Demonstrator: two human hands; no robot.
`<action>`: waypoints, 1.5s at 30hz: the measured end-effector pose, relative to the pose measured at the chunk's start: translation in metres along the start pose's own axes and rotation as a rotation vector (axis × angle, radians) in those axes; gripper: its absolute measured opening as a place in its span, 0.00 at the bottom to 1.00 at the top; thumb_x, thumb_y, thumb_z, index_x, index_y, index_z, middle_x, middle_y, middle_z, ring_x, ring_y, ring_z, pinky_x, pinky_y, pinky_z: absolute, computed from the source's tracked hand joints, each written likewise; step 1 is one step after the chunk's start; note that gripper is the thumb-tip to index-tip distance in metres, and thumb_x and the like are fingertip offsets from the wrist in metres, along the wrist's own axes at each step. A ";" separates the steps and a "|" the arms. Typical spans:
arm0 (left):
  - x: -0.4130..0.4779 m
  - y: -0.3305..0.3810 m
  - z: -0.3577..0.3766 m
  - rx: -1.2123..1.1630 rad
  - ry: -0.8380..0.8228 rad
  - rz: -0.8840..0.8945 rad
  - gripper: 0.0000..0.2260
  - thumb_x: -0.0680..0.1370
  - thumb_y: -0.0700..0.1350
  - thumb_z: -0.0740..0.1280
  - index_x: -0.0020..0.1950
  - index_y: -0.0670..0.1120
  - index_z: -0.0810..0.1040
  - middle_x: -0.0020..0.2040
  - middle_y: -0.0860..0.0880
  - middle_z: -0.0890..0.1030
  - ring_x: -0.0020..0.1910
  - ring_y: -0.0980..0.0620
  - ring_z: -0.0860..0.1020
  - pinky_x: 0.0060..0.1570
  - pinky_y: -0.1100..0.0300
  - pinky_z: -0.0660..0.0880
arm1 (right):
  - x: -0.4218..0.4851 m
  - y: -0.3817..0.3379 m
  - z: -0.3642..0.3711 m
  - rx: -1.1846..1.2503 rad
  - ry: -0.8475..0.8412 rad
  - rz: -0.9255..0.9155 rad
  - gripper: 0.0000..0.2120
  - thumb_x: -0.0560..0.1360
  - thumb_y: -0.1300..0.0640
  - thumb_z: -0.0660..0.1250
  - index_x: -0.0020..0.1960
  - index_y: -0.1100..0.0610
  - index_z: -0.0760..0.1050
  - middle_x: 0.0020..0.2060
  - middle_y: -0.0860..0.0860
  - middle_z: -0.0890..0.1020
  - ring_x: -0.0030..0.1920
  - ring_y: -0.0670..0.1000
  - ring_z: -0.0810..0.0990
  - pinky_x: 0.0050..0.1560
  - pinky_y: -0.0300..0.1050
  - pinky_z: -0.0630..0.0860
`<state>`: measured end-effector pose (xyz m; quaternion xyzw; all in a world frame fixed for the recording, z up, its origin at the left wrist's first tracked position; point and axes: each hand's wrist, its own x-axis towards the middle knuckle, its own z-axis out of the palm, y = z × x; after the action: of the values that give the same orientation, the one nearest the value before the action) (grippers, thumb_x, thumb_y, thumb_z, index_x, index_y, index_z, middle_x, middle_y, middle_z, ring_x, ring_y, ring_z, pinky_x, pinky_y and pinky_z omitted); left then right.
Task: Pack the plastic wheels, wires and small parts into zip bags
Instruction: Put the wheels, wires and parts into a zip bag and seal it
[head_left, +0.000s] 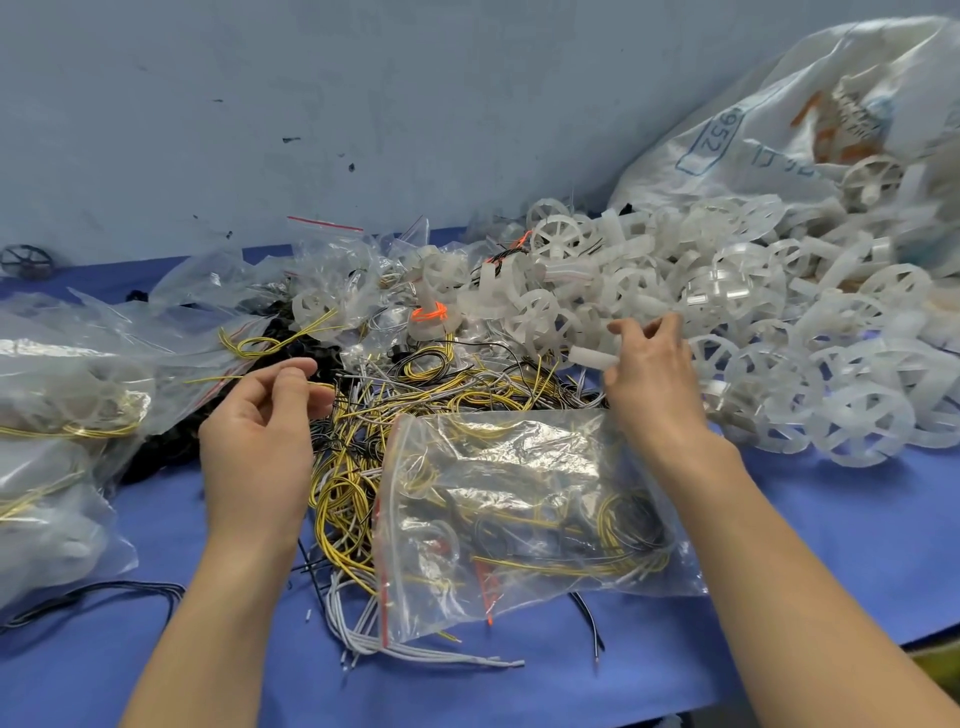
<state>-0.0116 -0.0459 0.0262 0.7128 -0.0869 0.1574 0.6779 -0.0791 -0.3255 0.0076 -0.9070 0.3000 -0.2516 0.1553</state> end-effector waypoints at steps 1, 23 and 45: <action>0.000 0.000 0.000 0.000 -0.001 0.001 0.09 0.81 0.46 0.62 0.47 0.54 0.80 0.37 0.55 0.83 0.39 0.60 0.80 0.47 0.63 0.74 | 0.000 -0.001 -0.001 0.038 0.002 0.000 0.22 0.77 0.69 0.62 0.70 0.60 0.68 0.61 0.60 0.65 0.53 0.61 0.74 0.57 0.56 0.75; -0.036 0.029 0.025 0.049 -0.335 0.287 0.09 0.79 0.57 0.63 0.58 0.60 0.76 0.43 0.53 0.81 0.42 0.54 0.82 0.42 0.63 0.76 | -0.041 -0.087 -0.064 0.903 -0.272 -0.469 0.15 0.77 0.62 0.70 0.60 0.47 0.80 0.55 0.50 0.77 0.49 0.45 0.82 0.50 0.41 0.79; -0.012 0.014 -0.056 -0.074 -0.539 -0.674 0.11 0.82 0.48 0.58 0.42 0.46 0.74 0.29 0.50 0.70 0.24 0.55 0.68 0.20 0.65 0.66 | -0.075 -0.115 -0.020 0.047 -0.403 -0.958 0.22 0.75 0.65 0.65 0.62 0.44 0.75 0.73 0.48 0.66 0.74 0.51 0.57 0.71 0.47 0.50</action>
<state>-0.0333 0.0078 0.0368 0.6921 -0.0287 -0.2678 0.6696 -0.0882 -0.1925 0.0468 -0.9693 -0.1905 -0.1212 0.0976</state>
